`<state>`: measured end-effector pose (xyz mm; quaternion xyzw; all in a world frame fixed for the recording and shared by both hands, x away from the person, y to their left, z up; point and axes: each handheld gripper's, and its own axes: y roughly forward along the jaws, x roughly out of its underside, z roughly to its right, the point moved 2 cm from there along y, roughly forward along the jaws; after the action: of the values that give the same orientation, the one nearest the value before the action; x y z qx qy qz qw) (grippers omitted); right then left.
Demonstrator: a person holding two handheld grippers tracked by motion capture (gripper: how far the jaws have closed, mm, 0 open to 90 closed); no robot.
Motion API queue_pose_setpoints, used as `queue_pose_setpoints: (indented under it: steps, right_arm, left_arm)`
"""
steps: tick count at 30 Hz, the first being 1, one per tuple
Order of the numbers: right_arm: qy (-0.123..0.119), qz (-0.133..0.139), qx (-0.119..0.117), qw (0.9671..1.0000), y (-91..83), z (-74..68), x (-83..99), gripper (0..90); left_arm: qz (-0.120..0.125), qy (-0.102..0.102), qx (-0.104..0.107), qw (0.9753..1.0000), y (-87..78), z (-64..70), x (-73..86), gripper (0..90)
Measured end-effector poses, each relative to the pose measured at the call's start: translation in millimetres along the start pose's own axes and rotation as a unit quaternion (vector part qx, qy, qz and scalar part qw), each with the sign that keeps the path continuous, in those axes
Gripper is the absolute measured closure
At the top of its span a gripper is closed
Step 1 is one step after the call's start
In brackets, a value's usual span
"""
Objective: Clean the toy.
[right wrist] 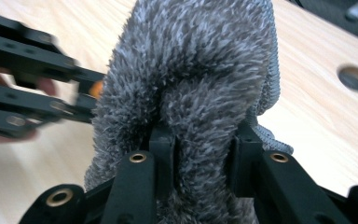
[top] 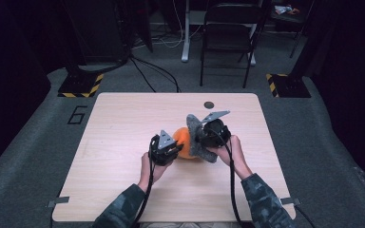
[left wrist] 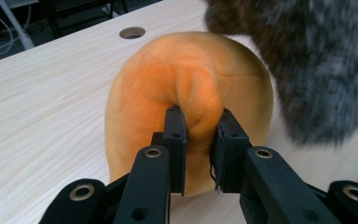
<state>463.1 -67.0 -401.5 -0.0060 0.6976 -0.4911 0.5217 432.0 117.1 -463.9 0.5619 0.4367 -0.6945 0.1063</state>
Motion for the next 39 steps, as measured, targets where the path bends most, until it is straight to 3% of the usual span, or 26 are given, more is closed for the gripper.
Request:
queue_pose_setpoints:
  steps: [3, 4, 5, 10, 15, 29, 33, 39]
  right_arm:
    - [-0.026, -0.007, 0.011, 0.9996, 8.2, -17.6, -1.8, 67.3]
    - [-0.037, -0.007, 0.027, 0.9989, 12.2, -19.0, -0.9, 67.3]
    - [-0.037, -0.008, 0.028, 0.9989, 14.9, -18.8, 0.3, 67.2]
    - [-0.022, -0.015, 0.019, 0.9995, 20.3, -9.1, 5.8, 67.0]
    - [-0.008, -0.029, 0.028, 0.9992, 24.4, 3.2, 12.9, 67.0]
    - [0.045, -0.08, 0.023, 0.9955, 37.9, 34.4, 35.2, 66.9]
    - [0.061, -0.098, 0.027, 0.9929, 42.6, 43.2, 43.7, 67.0]
    - [0.079, -0.144, 0.045, 0.9854, 62.4, 54.1, 65.2, 67.4]
  left_arm:
    - [-0.002, 0.0, -0.002, 1.0, 1.3, 3.9, 0.7, 77.6]
    - [-0.001, -0.003, -0.004, 1.0, 2.6, 3.1, 2.0, 77.6]
    - [-0.005, -0.003, -0.003, 1.0, 3.2, 1.0, 3.0, 77.6]
    - [-0.004, -0.013, -0.002, 0.9999, 6.7, -4.7, 5.3, 77.1]
    - [-0.004, -0.019, -0.007, 0.9998, 9.7, -9.6, 7.1, 76.4]
    - [-0.01, -0.029, -0.003, 0.9995, 12.7, -20.0, 11.9, 75.7]
    - [-0.01, -0.031, -0.004, 0.9995, 13.3, -20.2, 12.3, 75.7]
    - [-0.008, -0.032, -0.006, 0.9994, 13.3, -22.7, 13.7, 75.7]
